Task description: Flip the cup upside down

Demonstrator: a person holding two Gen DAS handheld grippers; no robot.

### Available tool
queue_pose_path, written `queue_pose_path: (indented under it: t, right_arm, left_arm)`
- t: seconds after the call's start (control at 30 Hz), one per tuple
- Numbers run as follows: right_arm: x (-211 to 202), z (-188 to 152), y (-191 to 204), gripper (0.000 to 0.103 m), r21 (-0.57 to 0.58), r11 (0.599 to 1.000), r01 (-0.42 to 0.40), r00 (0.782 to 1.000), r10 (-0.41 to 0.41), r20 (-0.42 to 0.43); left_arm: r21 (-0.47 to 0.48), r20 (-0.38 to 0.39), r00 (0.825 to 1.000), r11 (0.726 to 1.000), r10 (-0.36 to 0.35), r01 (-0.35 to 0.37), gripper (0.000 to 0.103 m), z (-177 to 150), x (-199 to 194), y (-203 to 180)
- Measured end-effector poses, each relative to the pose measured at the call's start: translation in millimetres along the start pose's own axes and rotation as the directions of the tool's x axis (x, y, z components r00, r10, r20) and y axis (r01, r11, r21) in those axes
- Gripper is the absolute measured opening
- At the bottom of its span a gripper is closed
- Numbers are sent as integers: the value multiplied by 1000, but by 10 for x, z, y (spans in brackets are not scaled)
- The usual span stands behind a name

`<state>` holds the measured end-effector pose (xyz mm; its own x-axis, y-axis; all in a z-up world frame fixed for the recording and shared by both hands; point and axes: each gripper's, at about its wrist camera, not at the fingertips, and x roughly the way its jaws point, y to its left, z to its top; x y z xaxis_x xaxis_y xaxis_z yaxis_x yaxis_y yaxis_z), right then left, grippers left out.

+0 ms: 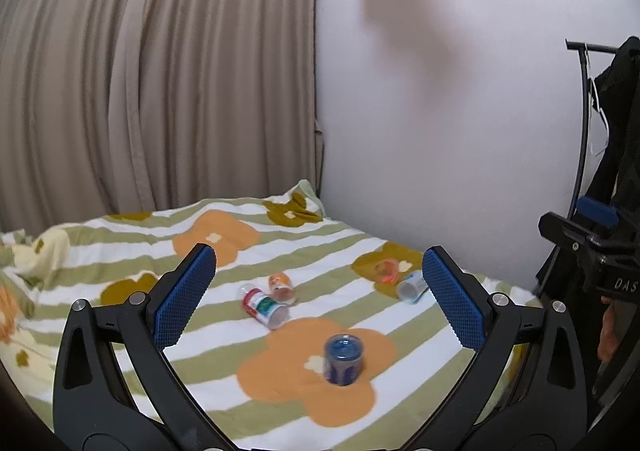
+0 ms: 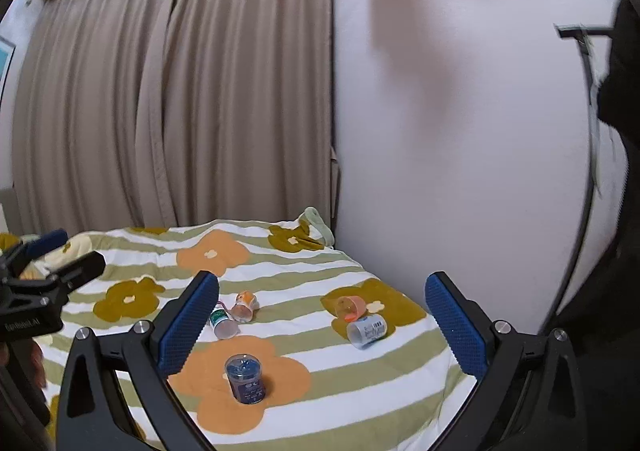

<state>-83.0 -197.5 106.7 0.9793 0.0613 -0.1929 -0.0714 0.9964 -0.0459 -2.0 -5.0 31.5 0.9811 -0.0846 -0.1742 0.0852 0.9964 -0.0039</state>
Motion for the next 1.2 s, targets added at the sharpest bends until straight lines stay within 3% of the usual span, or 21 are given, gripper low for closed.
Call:
queue_pose_path:
  t: [0.2,1.2]
  right_arm:
    - [-46,-59,1,103,-16,999,49,999,-50,-13]
    - [-26,-35,-12,103,8,998,58,997,-57,-49]
  left_arm:
    - [12,13,1000,1000,-1,1,103,-44,-89,-102]
    - [7,37,999,1000,9,-9,103,-79,-170,-122]
